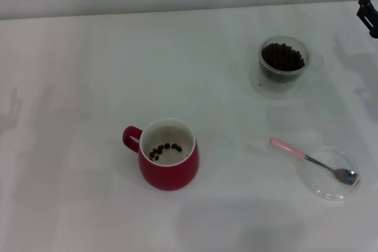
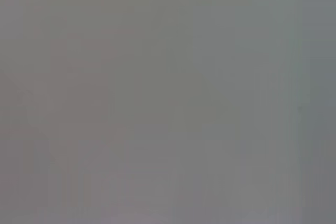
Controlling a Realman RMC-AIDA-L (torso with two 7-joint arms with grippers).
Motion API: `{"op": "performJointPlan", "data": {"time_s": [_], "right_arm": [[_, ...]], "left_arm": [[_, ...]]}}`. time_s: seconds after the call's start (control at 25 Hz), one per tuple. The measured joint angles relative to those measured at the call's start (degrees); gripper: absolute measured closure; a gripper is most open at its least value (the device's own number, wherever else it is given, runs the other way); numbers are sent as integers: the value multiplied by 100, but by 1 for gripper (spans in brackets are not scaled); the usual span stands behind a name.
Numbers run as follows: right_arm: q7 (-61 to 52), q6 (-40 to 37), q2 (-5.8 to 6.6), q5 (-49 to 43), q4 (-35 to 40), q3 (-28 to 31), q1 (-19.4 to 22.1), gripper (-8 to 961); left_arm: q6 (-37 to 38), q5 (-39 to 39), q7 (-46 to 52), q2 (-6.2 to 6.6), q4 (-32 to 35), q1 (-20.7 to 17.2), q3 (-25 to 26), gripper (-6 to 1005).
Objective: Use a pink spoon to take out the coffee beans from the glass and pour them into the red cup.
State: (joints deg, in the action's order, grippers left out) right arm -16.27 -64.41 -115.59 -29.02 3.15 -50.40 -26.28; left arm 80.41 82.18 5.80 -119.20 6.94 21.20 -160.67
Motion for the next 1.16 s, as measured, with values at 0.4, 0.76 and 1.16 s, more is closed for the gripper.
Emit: {"op": "performJointPlan", "data": {"time_s": [0.4,0.76,1.16], "right_arm": [[-26,25,-6,74,-77,2,17,109],[-40,82,-3,90,-93,-2,21,109],[-43,94,-9,89,-96,-23,20,109]], "left_arm": [[-240,-24,1,4,-6,178,-33,273],[-429,-62,1,20,-44,299,-40,273],[-767,119,1,20,-47,493,-8,273]]}}
